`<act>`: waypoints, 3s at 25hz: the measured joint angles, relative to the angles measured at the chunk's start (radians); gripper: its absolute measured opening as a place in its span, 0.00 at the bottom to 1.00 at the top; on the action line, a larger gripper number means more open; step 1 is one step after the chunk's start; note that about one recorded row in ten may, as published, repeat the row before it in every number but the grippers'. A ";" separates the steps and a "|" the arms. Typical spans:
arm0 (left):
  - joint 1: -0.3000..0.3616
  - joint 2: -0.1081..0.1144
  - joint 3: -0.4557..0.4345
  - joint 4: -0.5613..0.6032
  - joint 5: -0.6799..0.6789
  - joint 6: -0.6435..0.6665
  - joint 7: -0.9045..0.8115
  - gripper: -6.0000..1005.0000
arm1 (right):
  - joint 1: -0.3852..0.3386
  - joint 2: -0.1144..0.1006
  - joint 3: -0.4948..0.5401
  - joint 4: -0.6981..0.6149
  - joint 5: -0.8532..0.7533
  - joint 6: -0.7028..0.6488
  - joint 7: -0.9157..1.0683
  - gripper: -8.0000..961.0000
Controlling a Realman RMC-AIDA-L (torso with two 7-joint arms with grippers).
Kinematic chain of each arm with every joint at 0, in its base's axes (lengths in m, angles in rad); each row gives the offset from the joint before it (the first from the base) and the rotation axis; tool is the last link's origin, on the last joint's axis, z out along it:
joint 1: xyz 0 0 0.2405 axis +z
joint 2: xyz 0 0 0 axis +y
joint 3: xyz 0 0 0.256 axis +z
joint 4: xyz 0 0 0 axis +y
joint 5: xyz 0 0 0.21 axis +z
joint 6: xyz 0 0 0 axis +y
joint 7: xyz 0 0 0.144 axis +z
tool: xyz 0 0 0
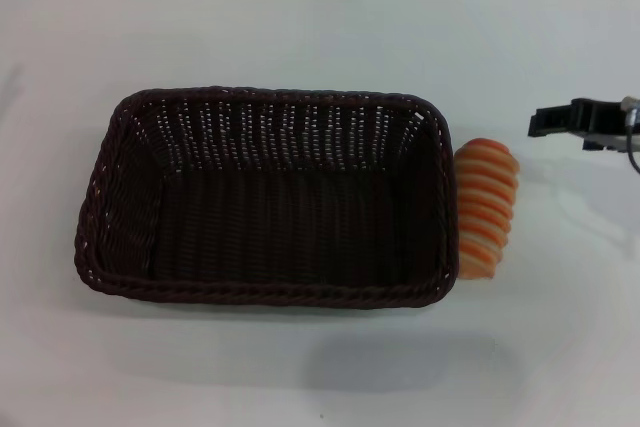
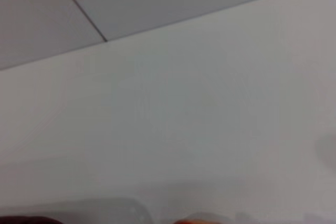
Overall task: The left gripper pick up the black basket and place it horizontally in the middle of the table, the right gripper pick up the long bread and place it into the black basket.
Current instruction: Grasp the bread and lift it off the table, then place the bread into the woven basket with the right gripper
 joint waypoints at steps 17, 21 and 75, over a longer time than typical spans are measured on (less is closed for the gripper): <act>0.017 -0.018 -0.008 -0.001 0.000 -0.036 -0.006 0.74 | 0.071 0.002 -0.074 -0.209 0.053 -0.114 -0.051 0.71; 0.018 -0.018 -0.009 0.000 0.000 -0.043 -0.007 0.74 | 0.077 0.002 -0.076 -0.221 0.054 -0.115 -0.052 0.71; 0.016 -0.024 -0.009 -0.001 -0.014 -0.052 -0.029 0.74 | -0.049 0.002 -0.082 0.282 -0.051 -0.273 -0.132 0.44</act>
